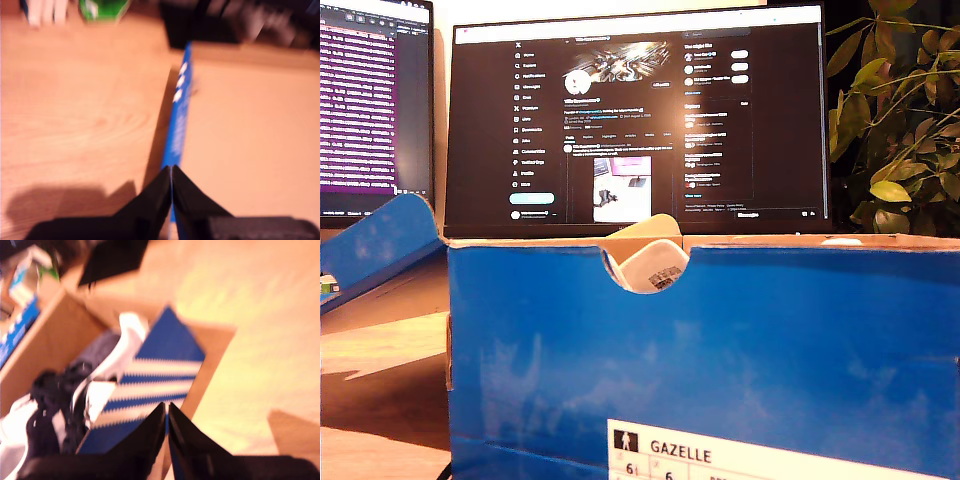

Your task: Close the blue shoebox by pushing the lid with your left arm and holding the box in place with your right arm

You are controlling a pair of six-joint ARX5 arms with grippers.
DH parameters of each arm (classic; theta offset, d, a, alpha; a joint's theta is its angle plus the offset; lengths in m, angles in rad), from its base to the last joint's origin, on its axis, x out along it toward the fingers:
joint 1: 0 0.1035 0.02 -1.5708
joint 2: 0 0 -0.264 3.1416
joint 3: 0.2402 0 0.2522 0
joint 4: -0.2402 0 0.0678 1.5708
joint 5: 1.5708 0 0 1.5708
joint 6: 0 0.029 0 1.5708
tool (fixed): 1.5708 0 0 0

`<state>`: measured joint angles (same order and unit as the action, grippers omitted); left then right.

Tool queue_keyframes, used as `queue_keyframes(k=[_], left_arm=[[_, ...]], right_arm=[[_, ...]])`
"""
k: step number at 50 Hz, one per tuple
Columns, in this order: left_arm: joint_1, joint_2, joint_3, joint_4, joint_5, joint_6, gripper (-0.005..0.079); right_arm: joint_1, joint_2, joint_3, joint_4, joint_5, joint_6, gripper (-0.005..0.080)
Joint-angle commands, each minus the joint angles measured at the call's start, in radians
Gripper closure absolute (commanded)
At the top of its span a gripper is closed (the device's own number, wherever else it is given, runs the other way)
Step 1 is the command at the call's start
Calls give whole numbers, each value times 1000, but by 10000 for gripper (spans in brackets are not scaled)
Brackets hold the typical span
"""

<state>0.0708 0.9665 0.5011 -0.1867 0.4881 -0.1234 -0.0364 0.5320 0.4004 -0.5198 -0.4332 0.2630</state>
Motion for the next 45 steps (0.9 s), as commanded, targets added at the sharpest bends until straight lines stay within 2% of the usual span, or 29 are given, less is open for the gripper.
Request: queue_keyframes(k=[1,11,29,40,45], left_arm=[[16,61,39,7,3,32,761],[45,242,115,8,47,47,761],[47,520,222,-4,189,76,761],[46,624,240,-34,239,79,761],[46,650,242,-60,299,79,761]], right_arm=[[12,28,8,18,-19,3,763],[42,117,8,84,-67,5,763],[135,302,8,132,-67,11,763],[201,373,8,204,-66,19,763],[223,398,8,244,-66,29,763]])
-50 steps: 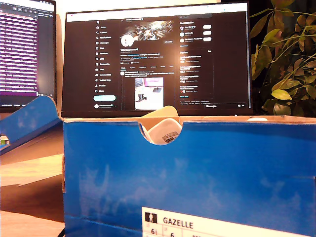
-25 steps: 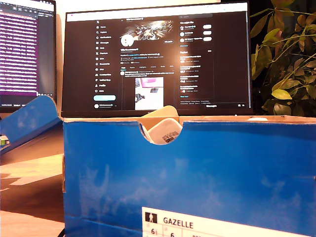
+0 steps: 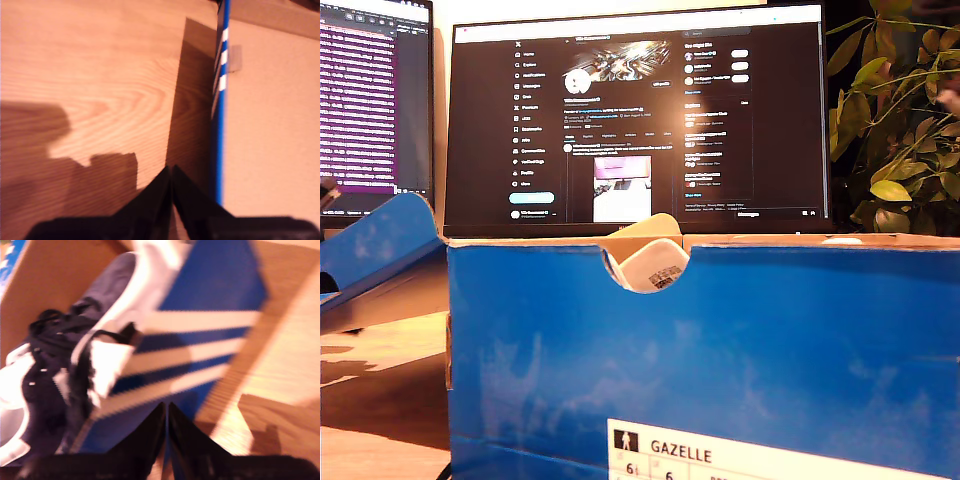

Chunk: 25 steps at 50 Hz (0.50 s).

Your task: Close the blue shoebox by pushing the lid with your left arm and holding the box in place with your right arm

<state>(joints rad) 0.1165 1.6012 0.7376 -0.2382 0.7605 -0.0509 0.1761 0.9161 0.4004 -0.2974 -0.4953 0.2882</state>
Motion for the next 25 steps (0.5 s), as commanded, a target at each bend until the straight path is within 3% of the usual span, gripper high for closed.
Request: queue_keyframes(k=[1,13,25], left_arm=[[0,19,5,-14,38,6,761],[0,26,40,-32,165,6,761],[-2,26,204,-125,304,-3,761]], right_arm=[[14,20,8,27,-4,4,763],[41,63,8,63,-4,4,763],[41,68,8,65,-3,4,763]])
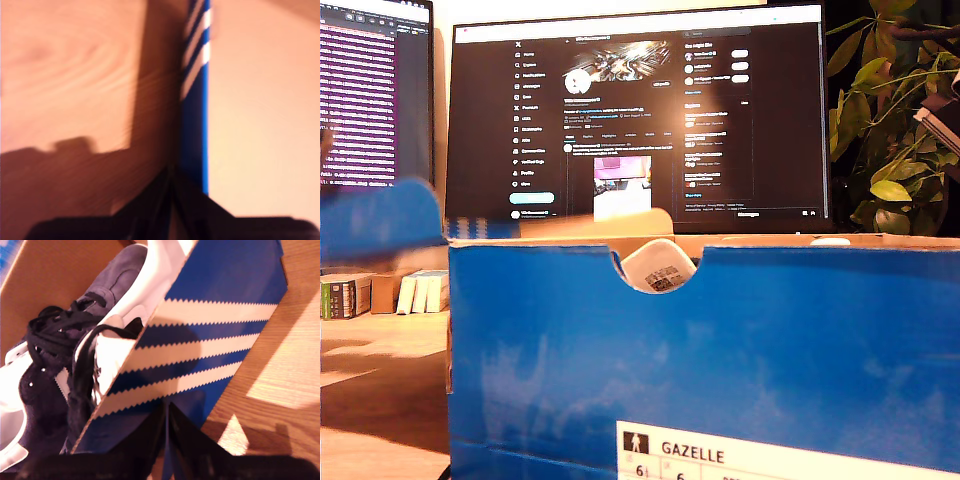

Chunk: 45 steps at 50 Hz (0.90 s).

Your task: Close the blue shoebox by pushing the lid with your left arm and holding the box in place with your right arm

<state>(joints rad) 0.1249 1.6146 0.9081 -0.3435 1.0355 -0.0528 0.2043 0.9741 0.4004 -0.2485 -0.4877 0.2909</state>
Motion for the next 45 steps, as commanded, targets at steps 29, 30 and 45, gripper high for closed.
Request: queue_keyframes(k=[29,30,45], left_arm=[[-274,-95,280,-217,248,-27,761],[-288,-101,281,-216,248,-31,761],[-500,-183,339,-206,267,-131,761]], right_arm=[[-16,10,11,46,4,-32,763],[-22,10,12,46,6,-35,763],[-197,9,88,31,18,-66,763]])
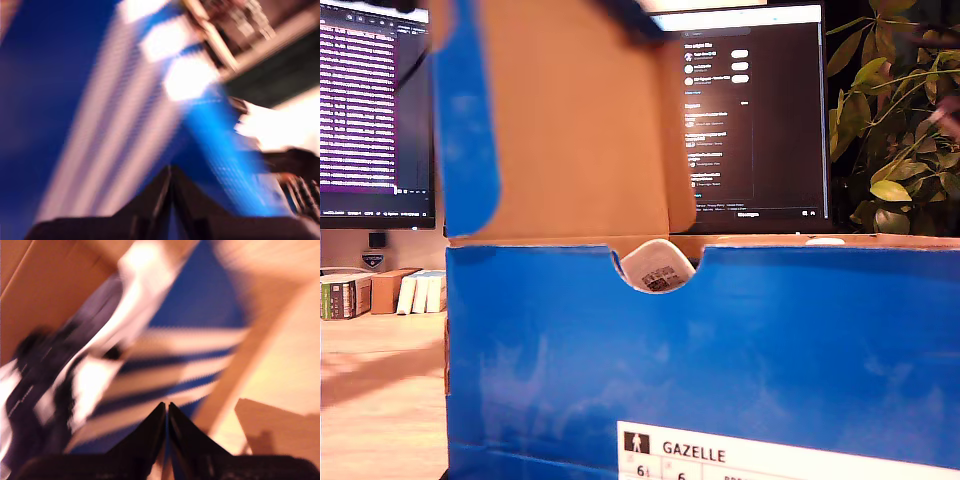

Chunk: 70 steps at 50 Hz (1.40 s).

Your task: Close the blue shoebox by pushing the lid with your left arm and holding the box in place with your right arm

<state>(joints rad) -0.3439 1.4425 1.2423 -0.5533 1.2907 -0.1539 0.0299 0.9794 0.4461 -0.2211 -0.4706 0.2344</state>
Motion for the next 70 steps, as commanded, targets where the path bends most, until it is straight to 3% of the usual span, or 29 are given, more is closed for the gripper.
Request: queue_keyframes(k=[1,8,16,26,38,50,57,70], left_arm=[[-49,-13,9,4,13,-34,761],[-164,-18,35,8,63,-53,761],[-225,-18,51,32,116,-50,761],[-211,-18,52,58,116,-47,761],[-122,-18,52,29,17,-9,761],[-39,-18,52,-40,-127,87,761],[6,-18,52,-103,-230,176,761],[77,-18,52,-156,-244,233,761]], right_arm=[[-34,3,52,0,1,-9,763],[-79,3,120,-44,-18,-34,763],[-84,3,174,-73,-143,-31,763],[-84,-3,238,-84,-261,-16,763],[-68,-2,286,-118,-414,5,763],[32,34,286,-238,-375,-85,763],[98,71,286,-264,-269,-116,763],[174,148,286,-311,-83,-195,763]])
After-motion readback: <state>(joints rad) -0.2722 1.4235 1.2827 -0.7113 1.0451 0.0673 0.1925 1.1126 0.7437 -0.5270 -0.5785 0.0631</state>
